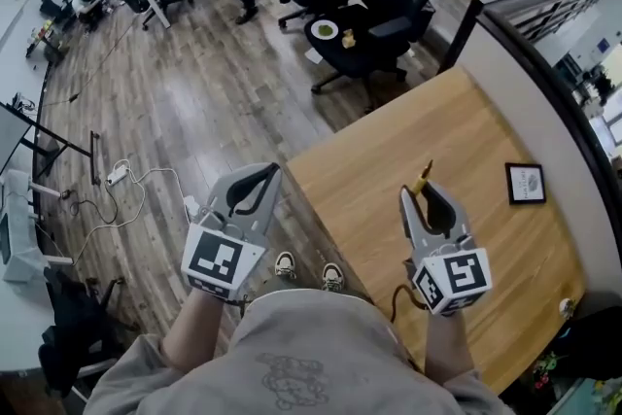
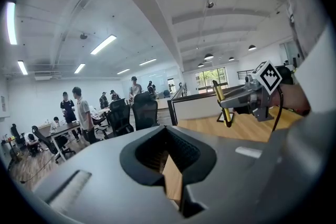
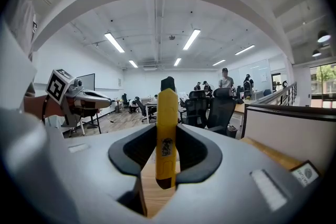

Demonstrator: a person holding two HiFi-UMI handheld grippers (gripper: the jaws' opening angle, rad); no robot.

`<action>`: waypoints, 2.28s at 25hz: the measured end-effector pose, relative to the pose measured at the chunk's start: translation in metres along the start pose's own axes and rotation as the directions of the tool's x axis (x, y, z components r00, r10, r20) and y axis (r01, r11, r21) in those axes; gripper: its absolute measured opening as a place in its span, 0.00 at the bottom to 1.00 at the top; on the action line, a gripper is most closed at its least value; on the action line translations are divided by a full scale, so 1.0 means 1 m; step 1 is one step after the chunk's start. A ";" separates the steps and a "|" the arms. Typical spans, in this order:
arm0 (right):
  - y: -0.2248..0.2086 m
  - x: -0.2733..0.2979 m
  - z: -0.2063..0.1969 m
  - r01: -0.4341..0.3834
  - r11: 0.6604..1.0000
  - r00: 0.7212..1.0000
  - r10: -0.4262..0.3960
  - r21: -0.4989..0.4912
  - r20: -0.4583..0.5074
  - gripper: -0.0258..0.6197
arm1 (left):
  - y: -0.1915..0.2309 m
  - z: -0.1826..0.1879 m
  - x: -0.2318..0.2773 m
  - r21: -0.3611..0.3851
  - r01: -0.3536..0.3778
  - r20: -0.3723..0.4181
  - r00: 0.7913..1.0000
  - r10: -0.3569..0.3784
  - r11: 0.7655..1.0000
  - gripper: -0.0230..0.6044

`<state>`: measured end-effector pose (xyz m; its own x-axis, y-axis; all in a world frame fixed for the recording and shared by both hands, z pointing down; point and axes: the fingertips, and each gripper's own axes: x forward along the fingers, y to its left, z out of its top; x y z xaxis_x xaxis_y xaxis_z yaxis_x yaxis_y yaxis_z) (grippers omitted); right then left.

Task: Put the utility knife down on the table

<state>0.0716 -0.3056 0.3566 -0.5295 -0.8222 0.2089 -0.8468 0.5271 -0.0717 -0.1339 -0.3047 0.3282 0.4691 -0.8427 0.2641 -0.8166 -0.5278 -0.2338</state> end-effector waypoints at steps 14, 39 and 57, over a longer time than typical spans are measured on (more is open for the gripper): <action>0.027 0.012 -0.002 0.106 0.993 0.992 -0.109 -0.046 -0.057 0.23 | 0.035 -0.006 0.011 0.033 0.124 0.041 0.991 -0.126 0.992 0.04; 0.011 0.152 -0.146 0.064 0.997 0.860 -0.078 -0.044 -0.504 0.23 | 0.077 -0.110 0.068 -0.030 0.150 -0.129 0.980 -0.152 0.988 0.04; 0.023 0.239 -0.302 0.007 0.999 0.660 0.022 0.036 -0.751 0.23 | 0.075 -0.225 0.102 -0.155 0.205 -0.292 0.925 -0.243 0.967 0.04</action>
<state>-0.0590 -0.4250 0.6989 -0.3293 -0.3694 0.8689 -0.8520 0.5130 -0.1048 -0.2232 -0.4062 0.5485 0.5337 -0.6204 0.5746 -0.7452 -0.6662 -0.0271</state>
